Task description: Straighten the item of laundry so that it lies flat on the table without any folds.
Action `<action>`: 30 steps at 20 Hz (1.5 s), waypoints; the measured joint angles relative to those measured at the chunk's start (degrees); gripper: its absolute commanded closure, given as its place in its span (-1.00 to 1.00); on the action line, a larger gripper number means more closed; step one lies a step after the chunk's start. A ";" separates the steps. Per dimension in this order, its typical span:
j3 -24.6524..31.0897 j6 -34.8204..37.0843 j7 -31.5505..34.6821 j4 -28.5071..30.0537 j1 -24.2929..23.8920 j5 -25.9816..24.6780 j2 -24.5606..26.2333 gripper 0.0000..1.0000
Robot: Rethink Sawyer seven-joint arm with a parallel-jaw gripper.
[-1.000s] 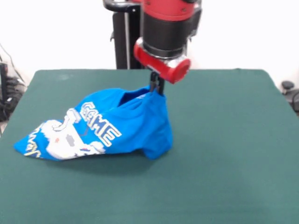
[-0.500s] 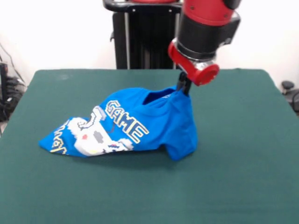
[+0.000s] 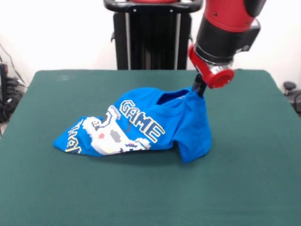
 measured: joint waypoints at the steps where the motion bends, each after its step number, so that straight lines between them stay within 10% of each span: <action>1: -0.55 0.65 0.51 -0.18 0.47 0.63 0.32 1.00; 2: -0.75 1.02 0.63 -0.28 0.63 0.92 0.45 1.00; 3: -1.05 2.11 0.68 -0.49 0.74 1.61 0.58 -1.00; 17: -4.24 12.11 0.68 -9.40 -3.22 1.04 0.09 -1.00; 30: -4.44 5.50 0.68 -20.64 -9.00 0.86 3.69 -1.00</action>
